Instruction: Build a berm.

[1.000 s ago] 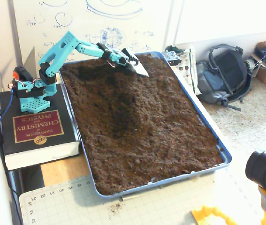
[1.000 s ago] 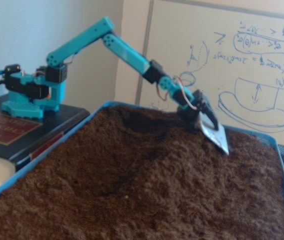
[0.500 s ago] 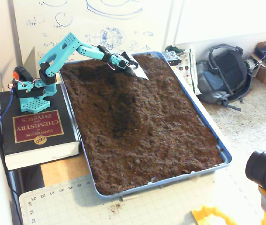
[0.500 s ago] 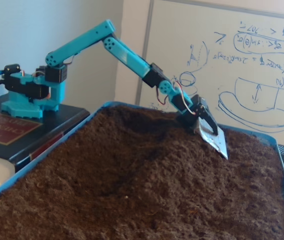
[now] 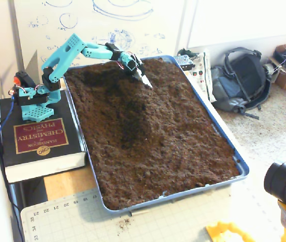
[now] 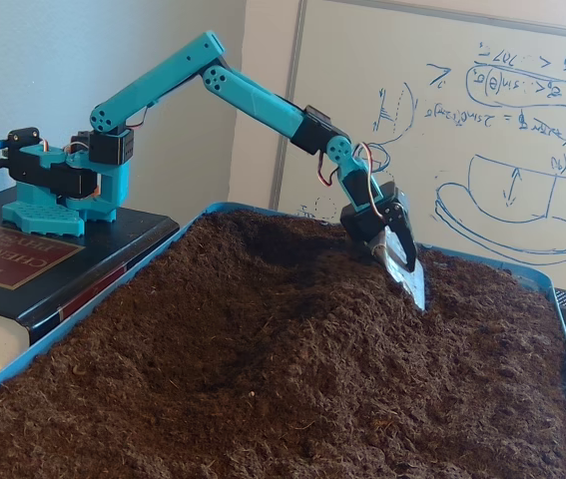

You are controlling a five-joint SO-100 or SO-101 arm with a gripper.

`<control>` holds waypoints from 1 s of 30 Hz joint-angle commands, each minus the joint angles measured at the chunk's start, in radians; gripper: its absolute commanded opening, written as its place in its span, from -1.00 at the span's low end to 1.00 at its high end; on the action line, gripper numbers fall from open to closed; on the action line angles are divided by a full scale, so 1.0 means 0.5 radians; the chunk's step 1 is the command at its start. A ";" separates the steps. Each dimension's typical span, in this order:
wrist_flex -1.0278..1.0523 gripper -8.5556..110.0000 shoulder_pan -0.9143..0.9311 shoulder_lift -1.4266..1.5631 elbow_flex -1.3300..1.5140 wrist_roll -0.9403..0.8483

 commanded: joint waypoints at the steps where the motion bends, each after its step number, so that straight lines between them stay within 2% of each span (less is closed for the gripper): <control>1: 0.181 -0.86 0.037 0.169 -0.009 0.021; 14: 0.175 -0.86 0.046 0.635 -0.021 0.021; 21: 0.150 -0.86 0.181 0.798 -0.313 0.018; 30: -0.629 -0.86 0.414 0.500 -0.236 -0.015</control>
